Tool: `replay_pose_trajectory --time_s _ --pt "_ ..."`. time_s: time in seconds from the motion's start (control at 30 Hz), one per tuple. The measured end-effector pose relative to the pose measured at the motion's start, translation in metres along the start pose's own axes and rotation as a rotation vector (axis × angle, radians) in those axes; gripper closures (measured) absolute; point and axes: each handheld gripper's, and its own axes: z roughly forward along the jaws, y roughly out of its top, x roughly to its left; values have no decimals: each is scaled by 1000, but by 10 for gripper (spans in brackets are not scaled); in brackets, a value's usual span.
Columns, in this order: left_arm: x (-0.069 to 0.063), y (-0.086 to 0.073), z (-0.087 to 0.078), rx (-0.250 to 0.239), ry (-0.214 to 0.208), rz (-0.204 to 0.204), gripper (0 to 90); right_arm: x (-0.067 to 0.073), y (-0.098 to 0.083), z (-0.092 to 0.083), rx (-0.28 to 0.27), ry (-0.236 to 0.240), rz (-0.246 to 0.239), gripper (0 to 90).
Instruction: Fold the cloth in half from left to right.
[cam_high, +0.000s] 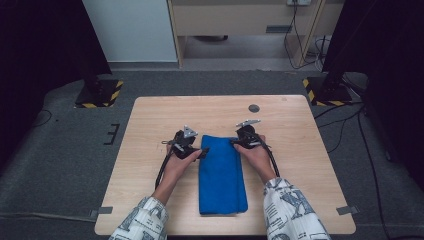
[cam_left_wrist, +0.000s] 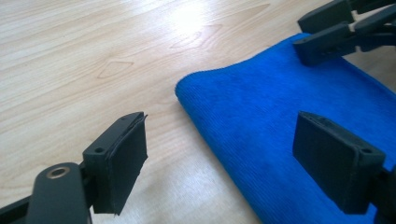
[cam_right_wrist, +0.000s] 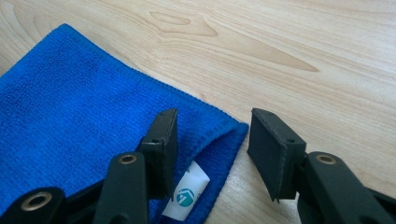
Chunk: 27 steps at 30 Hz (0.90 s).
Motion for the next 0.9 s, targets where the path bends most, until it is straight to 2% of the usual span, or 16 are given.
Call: replay_pose_trajectory --time_s 0.07,0.13,0.33,0.37,0.4,0.5,0.67,0.9 --pt "3 2 3 -1 7 -10 175 -1 0 0 -4 3 -2 536" --pt "6 5 8 -6 5 -40 194 0 -1 0 -6 10 -10 602" --pt "10 13 19 32 -7 -66 246 5 -1 -1 2 39 -23 786" --pt "10 14 20 35 5 -66 277 5 -1 -1 3 45 -23 806" --pt "9 15 21 36 17 -66 314 6 -2 -1 2 49 -19 816" --pt "11 16 23 50 20 -68 355 5 -2 -1 0 57 -1 844" --pt "15 13 28 74 27 -90 404 7 -2 -1 3 48 -23 854" --pt "14 13 32 94 21 -94 466 10 -1 -2 5 33 -31 859"
